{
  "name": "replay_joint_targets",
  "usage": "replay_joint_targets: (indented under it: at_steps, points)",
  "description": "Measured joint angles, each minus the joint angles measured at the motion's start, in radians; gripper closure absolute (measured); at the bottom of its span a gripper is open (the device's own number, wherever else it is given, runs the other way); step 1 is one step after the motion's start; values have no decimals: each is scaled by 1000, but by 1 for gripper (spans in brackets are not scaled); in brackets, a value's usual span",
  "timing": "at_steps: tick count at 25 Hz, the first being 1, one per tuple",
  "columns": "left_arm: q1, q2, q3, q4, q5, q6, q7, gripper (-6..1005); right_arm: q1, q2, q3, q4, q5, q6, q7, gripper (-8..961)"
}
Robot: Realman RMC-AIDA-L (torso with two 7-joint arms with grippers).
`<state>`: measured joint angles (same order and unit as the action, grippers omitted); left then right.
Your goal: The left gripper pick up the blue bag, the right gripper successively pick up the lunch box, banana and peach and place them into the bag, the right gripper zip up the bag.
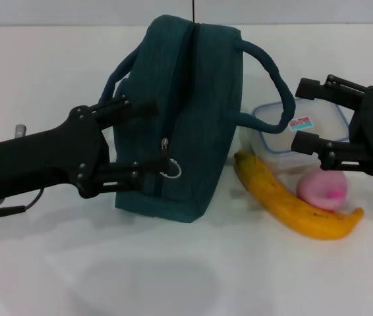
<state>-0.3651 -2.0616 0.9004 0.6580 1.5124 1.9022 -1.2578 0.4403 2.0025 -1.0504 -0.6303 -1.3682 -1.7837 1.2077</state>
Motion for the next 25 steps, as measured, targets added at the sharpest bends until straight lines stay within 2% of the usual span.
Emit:
replay_joint_targets:
  at_steps: [18,20,25]
  points:
    - [-3,-3,-3,1,-3,-4,-14,118,2,-1,0,8,0,-13,1,68]
    - [-8,-3,-9,16,-11,-25,-62,118,1,-3,0,8,0,-13,1,68]
    - [-58,8,-35,125,-3,-81,-321,118,-6,-7,0,9,0,-13,1,68]
